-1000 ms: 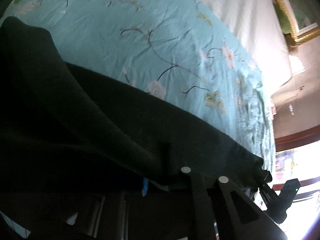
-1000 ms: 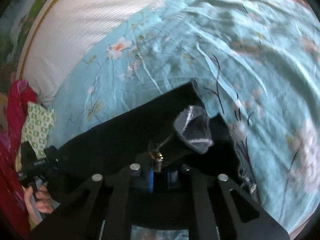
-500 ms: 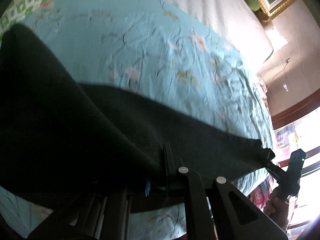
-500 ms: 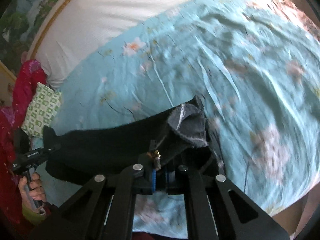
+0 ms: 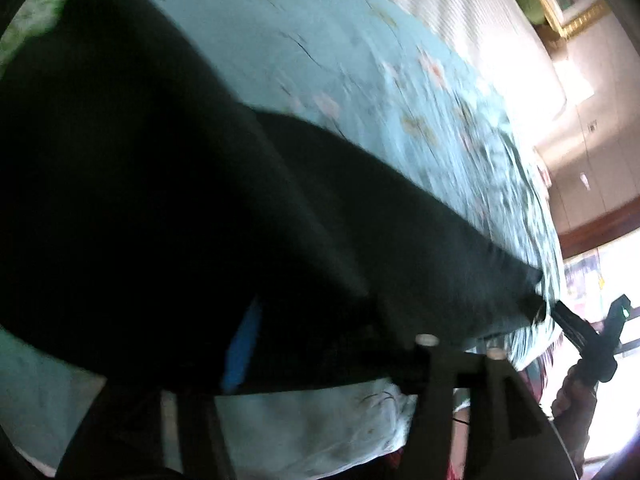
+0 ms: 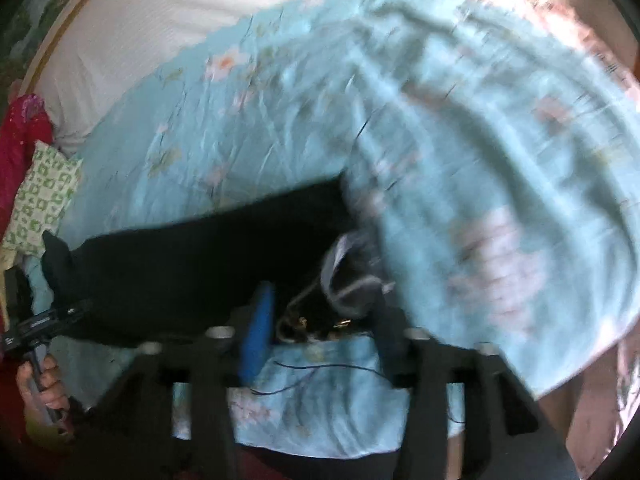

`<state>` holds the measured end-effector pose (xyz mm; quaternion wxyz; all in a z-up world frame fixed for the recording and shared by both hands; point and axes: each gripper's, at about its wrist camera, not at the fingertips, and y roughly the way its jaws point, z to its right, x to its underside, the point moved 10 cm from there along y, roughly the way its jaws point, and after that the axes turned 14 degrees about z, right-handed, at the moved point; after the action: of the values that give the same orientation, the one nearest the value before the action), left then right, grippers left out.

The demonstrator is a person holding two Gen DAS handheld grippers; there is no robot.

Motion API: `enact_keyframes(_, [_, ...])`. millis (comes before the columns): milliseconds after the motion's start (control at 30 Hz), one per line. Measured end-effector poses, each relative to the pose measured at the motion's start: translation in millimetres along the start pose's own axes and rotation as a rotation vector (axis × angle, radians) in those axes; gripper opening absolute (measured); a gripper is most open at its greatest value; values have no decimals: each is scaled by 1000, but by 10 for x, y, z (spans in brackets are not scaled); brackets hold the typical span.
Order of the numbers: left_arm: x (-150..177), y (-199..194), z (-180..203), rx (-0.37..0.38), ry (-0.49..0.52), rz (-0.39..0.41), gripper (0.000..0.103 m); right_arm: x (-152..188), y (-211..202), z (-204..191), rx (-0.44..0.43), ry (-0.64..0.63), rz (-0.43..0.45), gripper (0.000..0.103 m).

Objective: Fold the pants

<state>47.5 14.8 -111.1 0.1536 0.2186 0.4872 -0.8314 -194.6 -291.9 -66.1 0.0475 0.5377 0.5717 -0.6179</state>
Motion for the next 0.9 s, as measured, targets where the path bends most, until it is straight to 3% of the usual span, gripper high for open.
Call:
enact_keyframes(67, [-114,-124,-151,-25,-31,33,66,-146,-134,-52,-12,-10,57,68])
enact_keyframes(167, [-326,-247,-378,-68,-83,78,71,-242,-150,-372,-114,-21,74,69])
enact_keyframes(500, [-1066,-231,-765,-133,-203,86,76,204,370,-2183,-495,-199,-115,69])
enact_keyframes(733, [-1544,-118,-1087,-225,-242,92,76,592,568,-3250,-652,-400,-201,75])
enact_keyframes(900, [-1571,36,-1176,-260,-237,80,72,850,770,-3752,-698,-501,-253,76])
